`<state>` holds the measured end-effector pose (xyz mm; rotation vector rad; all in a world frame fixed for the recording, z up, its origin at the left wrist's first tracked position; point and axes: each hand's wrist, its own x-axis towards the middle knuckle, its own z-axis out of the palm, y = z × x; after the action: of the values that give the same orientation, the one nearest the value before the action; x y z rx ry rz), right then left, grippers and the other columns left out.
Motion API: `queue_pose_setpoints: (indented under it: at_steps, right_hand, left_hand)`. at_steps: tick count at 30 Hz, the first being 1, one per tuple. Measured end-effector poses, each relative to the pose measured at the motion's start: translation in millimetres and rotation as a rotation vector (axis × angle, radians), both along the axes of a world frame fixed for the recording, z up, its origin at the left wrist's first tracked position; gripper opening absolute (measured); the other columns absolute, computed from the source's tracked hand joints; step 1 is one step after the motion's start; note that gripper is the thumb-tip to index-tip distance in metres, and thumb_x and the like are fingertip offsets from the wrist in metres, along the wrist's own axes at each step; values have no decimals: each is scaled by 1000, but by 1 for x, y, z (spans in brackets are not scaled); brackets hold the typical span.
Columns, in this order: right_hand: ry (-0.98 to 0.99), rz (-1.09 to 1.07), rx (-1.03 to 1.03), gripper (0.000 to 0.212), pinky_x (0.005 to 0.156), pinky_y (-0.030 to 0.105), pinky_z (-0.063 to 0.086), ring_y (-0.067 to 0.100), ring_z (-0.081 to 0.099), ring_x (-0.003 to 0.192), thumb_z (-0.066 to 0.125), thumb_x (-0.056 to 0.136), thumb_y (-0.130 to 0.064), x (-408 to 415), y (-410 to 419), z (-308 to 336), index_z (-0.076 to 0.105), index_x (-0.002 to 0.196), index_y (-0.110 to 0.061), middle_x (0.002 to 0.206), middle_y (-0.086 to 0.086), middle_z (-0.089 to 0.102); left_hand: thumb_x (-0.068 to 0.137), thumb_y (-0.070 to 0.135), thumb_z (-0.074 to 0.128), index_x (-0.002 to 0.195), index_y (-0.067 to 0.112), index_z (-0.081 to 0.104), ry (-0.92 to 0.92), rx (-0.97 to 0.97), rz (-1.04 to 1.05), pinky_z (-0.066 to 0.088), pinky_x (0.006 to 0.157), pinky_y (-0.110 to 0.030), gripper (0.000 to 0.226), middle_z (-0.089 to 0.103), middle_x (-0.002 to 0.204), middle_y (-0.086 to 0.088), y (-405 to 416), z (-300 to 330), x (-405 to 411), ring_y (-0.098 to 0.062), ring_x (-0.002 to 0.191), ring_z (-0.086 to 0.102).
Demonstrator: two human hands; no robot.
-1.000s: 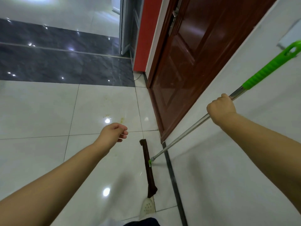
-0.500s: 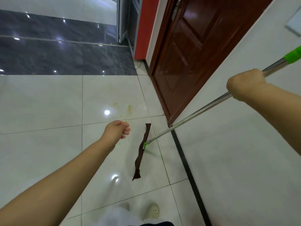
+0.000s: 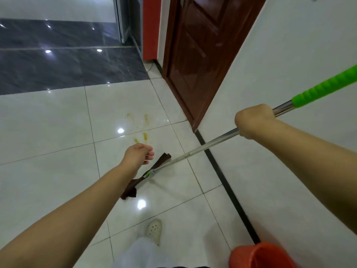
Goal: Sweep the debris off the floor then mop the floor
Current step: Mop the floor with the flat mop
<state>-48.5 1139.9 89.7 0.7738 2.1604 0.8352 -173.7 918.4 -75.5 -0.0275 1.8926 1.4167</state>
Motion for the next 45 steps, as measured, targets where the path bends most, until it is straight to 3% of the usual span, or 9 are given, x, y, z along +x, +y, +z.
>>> queue_pose_setpoints:
  at_steps: [6,9,14,20,26,31,35,39,45]
  right_hand:
    - [-7,-25,-148,8,72,25,33,14,53,75,52,93,-12,87,-74,-27,56,97,-18,81,-4,53]
    - [0,-52,-196,18,72,26,34,13,39,58,51,93,-11,138,-112,-43,58,109,-18,68,-2,40]
    - [14,-124,-236,24,72,26,37,13,44,60,52,93,-13,218,-176,-79,59,116,-14,68,-1,41]
    - [101,-264,-347,28,78,26,41,17,61,104,51,93,-13,296,-238,-116,59,120,-15,115,-1,62]
    - [51,-453,-641,30,73,27,45,15,50,69,52,94,-11,360,-307,-156,56,123,-8,72,0,43]
    - [165,-544,-772,30,82,31,49,27,63,101,50,92,-9,389,-352,-189,58,121,-7,110,10,63]
    - [229,-642,-869,12,66,27,43,21,55,64,52,90,-6,383,-364,-204,57,102,-7,68,3,51]
    - [571,-1150,-1189,12,40,15,40,14,47,34,50,91,-4,362,-364,-210,55,101,-2,50,8,48]
    - [1023,-2074,-1557,26,27,7,28,3,34,22,35,97,-3,346,-363,-185,41,72,-8,39,2,37]
  left_hand:
    - [96,9,45,101,3,61,14,-54,-62,50,69,-26,18,64,87,-10,-45,-9,71,-19,75,61]
    - [95,10,47,100,4,61,12,-56,-102,51,67,-25,16,65,88,-10,-74,-17,116,-19,75,61]
    - [95,6,44,93,5,60,-28,-56,-164,50,67,-25,16,63,84,-10,-123,-28,199,-18,70,59]
    - [94,6,47,90,5,60,-82,-85,-309,47,63,-25,14,62,82,-12,-165,-54,292,-17,65,57]
    - [95,7,47,98,1,56,-253,-232,-492,49,59,-26,11,58,76,-9,-168,-76,377,-17,66,56]
    - [96,5,44,109,-2,50,-460,-218,-468,56,62,-32,16,51,80,-15,-176,-100,421,-22,64,55]
    - [98,0,44,79,-4,49,-641,-139,-314,56,52,-24,20,56,67,-16,-183,-108,425,-22,58,57]
    - [97,-2,45,68,-2,48,-632,-121,-163,47,33,-16,29,53,32,-5,-191,-112,401,-10,26,53]
    - [98,3,44,67,1,47,-638,-99,-139,47,34,-17,31,50,31,-4,-189,-107,372,-8,26,51]
